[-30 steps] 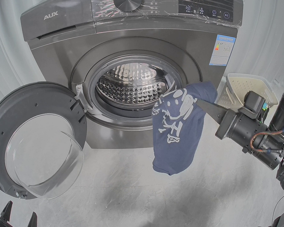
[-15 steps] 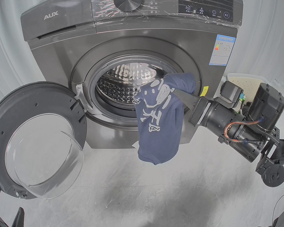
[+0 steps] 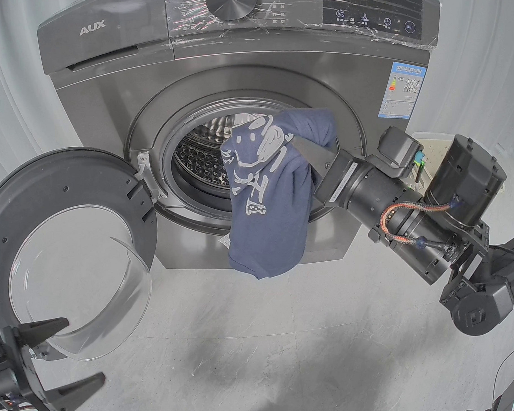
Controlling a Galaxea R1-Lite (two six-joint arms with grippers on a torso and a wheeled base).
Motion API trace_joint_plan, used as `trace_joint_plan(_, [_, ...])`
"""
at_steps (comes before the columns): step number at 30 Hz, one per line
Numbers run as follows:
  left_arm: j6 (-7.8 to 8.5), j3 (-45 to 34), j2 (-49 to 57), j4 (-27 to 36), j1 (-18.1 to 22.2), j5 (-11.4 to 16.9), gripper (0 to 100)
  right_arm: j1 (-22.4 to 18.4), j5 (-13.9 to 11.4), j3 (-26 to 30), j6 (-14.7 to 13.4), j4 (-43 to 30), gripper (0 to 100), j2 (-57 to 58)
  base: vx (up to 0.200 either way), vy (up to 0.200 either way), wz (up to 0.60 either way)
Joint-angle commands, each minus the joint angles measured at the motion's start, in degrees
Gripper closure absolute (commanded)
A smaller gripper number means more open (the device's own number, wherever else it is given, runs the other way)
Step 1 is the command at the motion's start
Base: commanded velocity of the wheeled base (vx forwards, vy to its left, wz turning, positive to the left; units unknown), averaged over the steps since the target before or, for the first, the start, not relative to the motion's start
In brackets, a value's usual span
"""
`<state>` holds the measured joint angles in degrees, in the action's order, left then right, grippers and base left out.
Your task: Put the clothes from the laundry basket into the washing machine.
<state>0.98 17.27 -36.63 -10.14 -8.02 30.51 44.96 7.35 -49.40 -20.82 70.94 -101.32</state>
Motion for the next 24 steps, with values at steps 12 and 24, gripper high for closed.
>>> trace_joint_plan(12, [-0.89, 3.2, -48.9, -27.7, -19.8, -2.5, 0, 1.6, 0.1, -1.4, 0.0, 3.3, 100, -1.8, 0.000, 0.000, 0.00])
trace_joint_plan(24, [-7.65, 12.4, -63.2, -30.4, -21.4, -3.6, 0, 2.4, 0.1, -1.2, 0.2, 4.0, 100, -1.4, 0.000, 0.000, 0.00])
